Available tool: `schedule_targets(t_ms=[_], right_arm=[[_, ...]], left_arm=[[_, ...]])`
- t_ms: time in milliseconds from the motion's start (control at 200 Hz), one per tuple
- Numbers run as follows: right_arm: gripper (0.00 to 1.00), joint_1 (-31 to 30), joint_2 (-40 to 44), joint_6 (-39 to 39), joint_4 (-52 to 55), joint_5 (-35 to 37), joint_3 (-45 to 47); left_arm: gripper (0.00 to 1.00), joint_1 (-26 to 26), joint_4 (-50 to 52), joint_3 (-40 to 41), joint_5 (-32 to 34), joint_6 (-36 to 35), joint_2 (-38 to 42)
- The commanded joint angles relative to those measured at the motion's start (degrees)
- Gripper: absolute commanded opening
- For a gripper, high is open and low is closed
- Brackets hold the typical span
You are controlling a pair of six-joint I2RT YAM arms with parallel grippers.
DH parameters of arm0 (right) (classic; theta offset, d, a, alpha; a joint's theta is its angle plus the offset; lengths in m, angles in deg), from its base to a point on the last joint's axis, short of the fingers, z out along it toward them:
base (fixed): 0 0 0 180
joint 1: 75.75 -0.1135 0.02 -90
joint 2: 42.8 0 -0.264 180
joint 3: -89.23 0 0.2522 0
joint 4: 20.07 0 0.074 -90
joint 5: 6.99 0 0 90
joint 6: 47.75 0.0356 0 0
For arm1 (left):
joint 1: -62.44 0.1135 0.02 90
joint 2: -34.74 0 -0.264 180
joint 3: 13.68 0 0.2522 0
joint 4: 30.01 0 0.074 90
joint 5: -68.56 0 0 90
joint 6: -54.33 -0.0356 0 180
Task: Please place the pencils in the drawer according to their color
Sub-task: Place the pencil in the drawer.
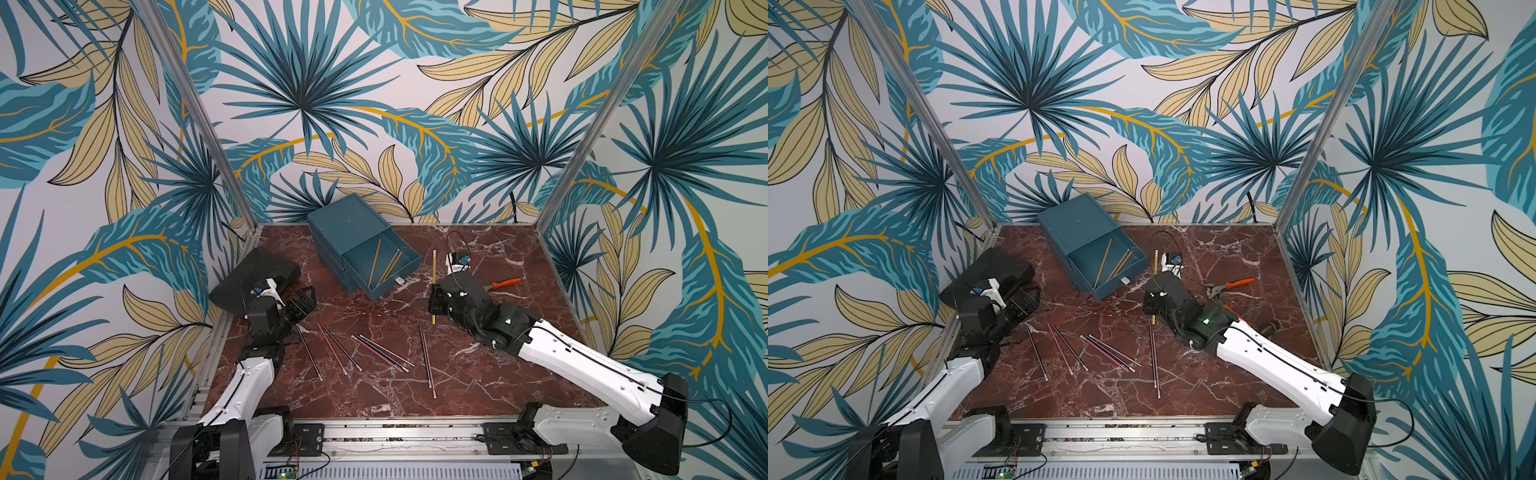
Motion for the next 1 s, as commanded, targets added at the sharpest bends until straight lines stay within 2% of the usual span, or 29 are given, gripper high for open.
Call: schedule_targets(t_ms=[0, 160, 190, 476, 691, 992], right_arm=[[0.00, 0.8, -2.1, -2.2, -7.8, -2.6, -2.8], [0.00, 0.9, -7.6, -1.8, -16.1, -6.9, -7.1], [0.00, 2.7, -8.8, -1.7, -17.1, -7.5, -8.2], [0.00, 3.4, -18.0, 1.4, -26.3, -9.7, -13.1], [0.00, 3.4, -24.7, 3.2, -28.5, -11.2, -17.7], [0.00, 3.3, -30.3, 5.5, -30.7, -11.7, -18.8]], left_arm=[[1.00, 0.3, -1.7, -2.0, -1.4, -0.8, 0.1], [1.00, 0.1, -1.8, -2.5, -3.1, -1.5, 0.1], [1.00, 0.2, -1.8, -2.6, -3.2, -1.7, 0.1], [1.00, 0.0, -1.3, -3.5, -3.7, -3.4, -0.2], [1.00, 0.0, -1.5, -3.7, -4.0, -4.1, -0.7], [1.00, 0.0, -1.6, -3.5, -4.5, -4.8, -0.8]])
